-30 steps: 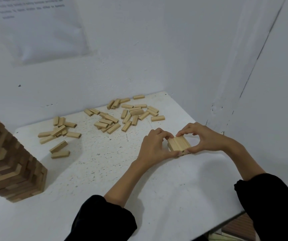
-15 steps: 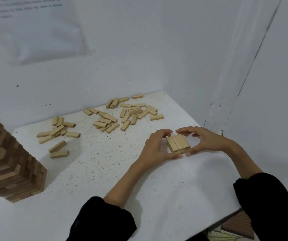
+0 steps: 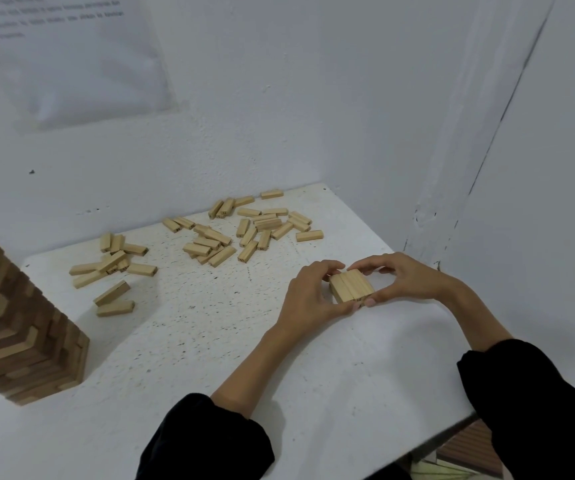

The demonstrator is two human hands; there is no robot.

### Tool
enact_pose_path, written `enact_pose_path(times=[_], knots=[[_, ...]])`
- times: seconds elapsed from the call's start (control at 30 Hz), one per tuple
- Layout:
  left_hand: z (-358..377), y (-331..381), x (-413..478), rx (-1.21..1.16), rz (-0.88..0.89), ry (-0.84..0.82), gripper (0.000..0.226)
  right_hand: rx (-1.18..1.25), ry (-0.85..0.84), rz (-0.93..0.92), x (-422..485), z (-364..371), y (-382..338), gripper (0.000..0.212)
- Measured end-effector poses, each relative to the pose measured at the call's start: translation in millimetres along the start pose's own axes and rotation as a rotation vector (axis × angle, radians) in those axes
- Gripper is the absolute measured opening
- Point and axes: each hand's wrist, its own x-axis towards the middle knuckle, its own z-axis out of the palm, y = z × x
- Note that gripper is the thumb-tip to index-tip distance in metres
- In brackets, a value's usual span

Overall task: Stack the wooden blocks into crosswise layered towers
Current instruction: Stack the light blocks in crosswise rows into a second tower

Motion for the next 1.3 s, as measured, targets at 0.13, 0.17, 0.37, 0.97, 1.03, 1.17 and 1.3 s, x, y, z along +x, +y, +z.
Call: enact_pose_path(times=[0.13, 0.17, 0.37, 0.97, 1.03, 1.17, 1.3], knots=[[-1.7, 2.5, 0.9, 0.039, 0.019, -0.002, 0.069, -0.011, -0.005, -0.002, -0.1, -0.2, -0.1, 0.06], [-2.2, 2.3, 1.0, 0.043, 0.02, -0.003, 0.071, -0.011, -0.005, -0.002, -0.2, 0.0, -0.4, 0.06], [-5.1, 3.5, 0.7, 0.065, -0.008, -0.055, 0.093, 0.01, -0.019, 0.02, -1.3, -5.6, -1.3, 0.067], [-91.7, -42.1, 53.5, 0.212, 0.011, 0.087, 0.023, -0.065, 0.273, -0.038, 91.9, -6.4, -48.6, 0.027], [-95.7, -48.7, 71.0, 0.245, -0.022, 0.091, 0.03, -0.12, 0.276, 0.001, 113.2, -7.1, -48.3, 0.031], [-102.1, -59.6, 102.1, 0.354, -0.088, 0.075, 0.028, -0.225, 0.279, 0.091, 143.0, -4.0, -43.3, 0.033], [-98.5, -70.4, 118.9, 0.454, -0.101, 0.021, 0.027, -0.32, 0.303, 0.165, 156.5, 4.1, -39.1, 0.034]])
